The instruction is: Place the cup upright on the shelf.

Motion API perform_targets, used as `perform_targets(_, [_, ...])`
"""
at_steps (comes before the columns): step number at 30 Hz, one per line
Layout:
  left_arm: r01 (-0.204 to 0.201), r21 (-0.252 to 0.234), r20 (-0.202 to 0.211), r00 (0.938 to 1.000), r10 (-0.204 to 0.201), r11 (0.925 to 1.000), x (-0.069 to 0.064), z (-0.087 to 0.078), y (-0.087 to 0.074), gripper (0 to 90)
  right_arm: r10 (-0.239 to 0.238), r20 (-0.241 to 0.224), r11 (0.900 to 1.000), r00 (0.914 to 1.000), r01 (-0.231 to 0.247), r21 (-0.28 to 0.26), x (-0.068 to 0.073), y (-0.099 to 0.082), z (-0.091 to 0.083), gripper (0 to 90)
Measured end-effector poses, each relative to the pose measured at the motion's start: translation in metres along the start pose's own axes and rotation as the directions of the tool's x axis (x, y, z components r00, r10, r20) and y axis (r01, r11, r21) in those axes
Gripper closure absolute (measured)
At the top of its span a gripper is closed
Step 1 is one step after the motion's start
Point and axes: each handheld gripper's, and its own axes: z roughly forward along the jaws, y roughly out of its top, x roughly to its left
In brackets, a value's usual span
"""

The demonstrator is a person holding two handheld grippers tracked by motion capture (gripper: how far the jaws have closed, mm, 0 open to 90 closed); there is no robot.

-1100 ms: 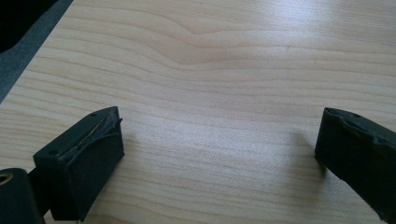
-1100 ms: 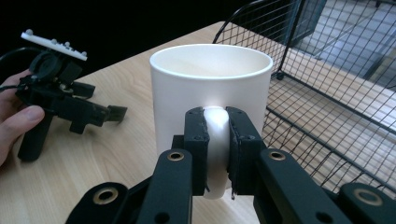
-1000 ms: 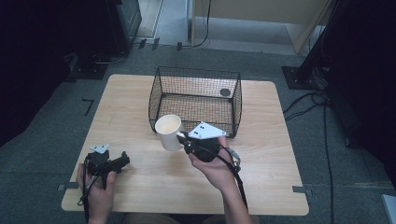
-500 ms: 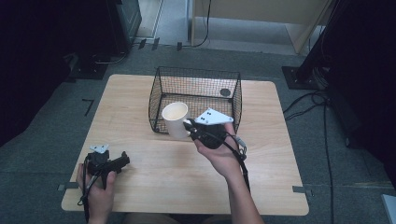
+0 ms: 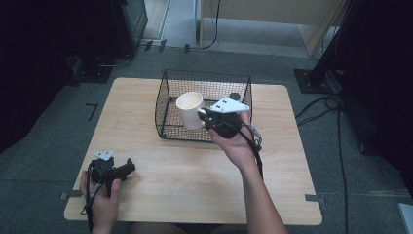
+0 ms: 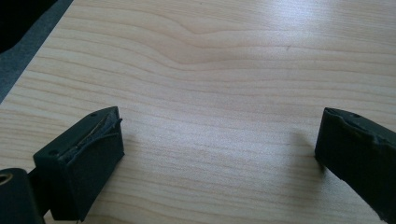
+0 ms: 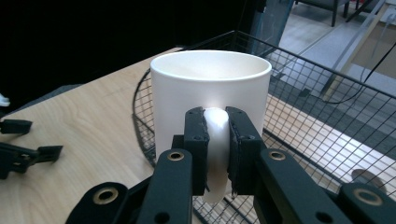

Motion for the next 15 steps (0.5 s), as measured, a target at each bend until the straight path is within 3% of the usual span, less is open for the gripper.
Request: perform_targets(15, [-0.001,-0.002,-0.001,1.0000,0.001,1.0000,0.000,0.000,0.000,1.2,-0.019,-0.016,0.9998,0.9997,0.019,-0.002,-0.035,0.005,0.029,80.8])
